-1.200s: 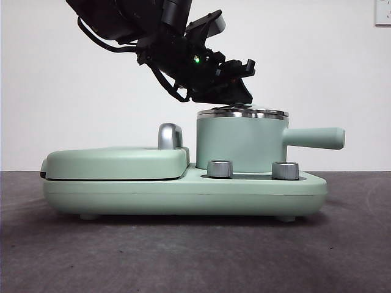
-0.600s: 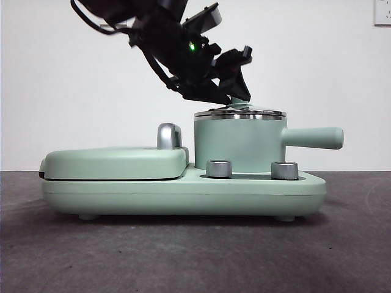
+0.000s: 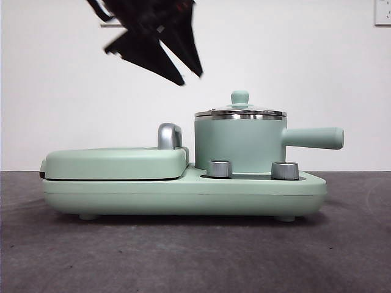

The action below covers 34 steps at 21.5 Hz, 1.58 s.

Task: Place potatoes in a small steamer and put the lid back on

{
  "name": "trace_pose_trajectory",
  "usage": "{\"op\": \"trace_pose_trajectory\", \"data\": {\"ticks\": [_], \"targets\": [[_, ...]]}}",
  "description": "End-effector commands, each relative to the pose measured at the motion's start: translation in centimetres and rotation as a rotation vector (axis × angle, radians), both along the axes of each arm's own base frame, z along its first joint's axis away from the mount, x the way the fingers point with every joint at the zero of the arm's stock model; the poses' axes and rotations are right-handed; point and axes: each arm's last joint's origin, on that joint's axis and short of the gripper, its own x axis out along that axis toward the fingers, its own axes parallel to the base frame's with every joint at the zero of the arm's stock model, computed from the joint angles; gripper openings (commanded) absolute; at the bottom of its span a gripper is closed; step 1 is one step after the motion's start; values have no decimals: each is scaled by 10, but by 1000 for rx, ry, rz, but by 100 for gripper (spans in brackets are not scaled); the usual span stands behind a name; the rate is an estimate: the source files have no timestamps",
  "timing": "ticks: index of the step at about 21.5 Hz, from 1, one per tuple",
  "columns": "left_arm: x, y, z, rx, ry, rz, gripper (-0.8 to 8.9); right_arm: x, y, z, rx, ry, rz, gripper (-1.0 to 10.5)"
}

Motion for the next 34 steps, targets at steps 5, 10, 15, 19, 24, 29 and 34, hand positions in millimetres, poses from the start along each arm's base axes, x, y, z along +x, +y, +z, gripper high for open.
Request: {"op": "trace_pose_trajectory", "data": {"ticks": [5, 10, 15, 19, 24, 29, 34], "targets": [[-73, 54, -22, -114, -14, 70, 177, 37, 21, -5, 51, 46, 90, 330], [-109, 84, -38, -127, -53, 144, 178, 57, 34, -8, 60, 44, 117, 330], [-112, 86, -38, -116, -52, 146, 174, 57, 36, -8, 75, 46, 140, 319], [-111, 85, -37, -116, -69, 138, 5, 57, 36, -5, 99, 29, 122, 14], [-112, 86, -37, -117, -65, 137, 6, 53, 36, -3, 145, 44, 158, 13], [-112, 86, -37, -118, -66, 137, 6, 55, 37, 0, 159, 8, 160, 13], [-116, 89, -32, -93, -127, 102, 6, 55, 37, 1, 164, -4, 161, 13]]}}
